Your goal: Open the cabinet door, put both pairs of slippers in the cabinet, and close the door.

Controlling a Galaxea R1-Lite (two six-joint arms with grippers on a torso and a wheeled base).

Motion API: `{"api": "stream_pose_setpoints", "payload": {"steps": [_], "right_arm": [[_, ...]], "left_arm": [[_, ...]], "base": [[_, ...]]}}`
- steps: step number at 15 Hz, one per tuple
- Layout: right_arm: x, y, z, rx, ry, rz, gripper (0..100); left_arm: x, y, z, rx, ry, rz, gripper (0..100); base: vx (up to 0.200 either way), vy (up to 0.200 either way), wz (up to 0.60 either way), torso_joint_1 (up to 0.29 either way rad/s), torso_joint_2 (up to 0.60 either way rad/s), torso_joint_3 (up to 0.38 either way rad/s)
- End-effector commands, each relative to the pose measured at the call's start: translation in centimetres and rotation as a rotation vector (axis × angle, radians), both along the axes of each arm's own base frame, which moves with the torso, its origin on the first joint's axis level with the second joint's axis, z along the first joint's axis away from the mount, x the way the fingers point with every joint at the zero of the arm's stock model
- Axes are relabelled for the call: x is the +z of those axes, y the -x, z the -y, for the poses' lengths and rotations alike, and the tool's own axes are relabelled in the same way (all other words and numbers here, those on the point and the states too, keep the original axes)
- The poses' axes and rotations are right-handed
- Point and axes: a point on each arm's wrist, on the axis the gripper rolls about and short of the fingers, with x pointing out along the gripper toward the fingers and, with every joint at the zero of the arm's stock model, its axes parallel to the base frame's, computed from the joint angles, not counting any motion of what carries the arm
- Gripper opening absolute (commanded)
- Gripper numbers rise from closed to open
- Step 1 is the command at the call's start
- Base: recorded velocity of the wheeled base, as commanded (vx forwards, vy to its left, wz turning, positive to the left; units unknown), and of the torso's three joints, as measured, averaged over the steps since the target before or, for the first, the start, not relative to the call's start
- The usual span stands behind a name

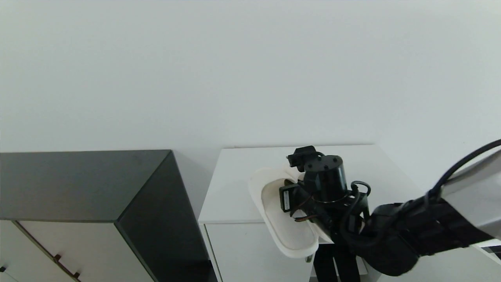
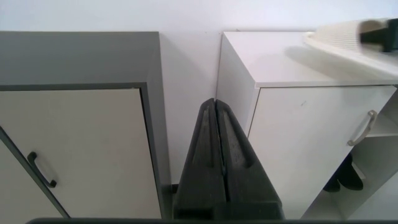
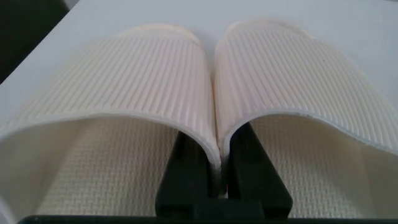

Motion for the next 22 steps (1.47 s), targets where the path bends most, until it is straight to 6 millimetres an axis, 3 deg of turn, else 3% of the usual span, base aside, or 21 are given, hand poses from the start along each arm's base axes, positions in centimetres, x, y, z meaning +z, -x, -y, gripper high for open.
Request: {"api": "stream_pose_setpoints", "payload": {"steps": [1,3,5,13,22], "right_arm": [[2.9,3.9,2.9,0.048,-0.041,0.026,0],[3.2,5.7,4.1,0.097,-0.043,0.015,0],[2.4,6.1,4.3,0.105,-0.023,-0.008,0],[1.7,6.1,3.8,0.108,-0.020,-0.026,0],[1.4,5.9,3.7,0.107,-0.011,-0.031,0]], "left_arm": [[0.0,0.0,0.0,-0.001,0.000,-0.001,0],[0.0,0.0,0.0,0.001,0.000,0.000,0],[0.0,0.0,0.0,-0.001,0.000,0.000,0],[0.0,0.0,0.0,0.001,0.002,-0.001,0],[0.0,0.0,0.0,-0.001,0.002,-0.003,0]], "base": [[0.000,0.000,0.00,0.000,0.00,0.000],[0.000,0.000,0.00,0.000,0.00,0.000],[0.000,0.000,0.00,0.000,0.00,0.000],[0.000,0.000,0.00,0.000,0.00,0.000],[-0.200,0.000,0.00,0.003,0.00,0.004]]}}
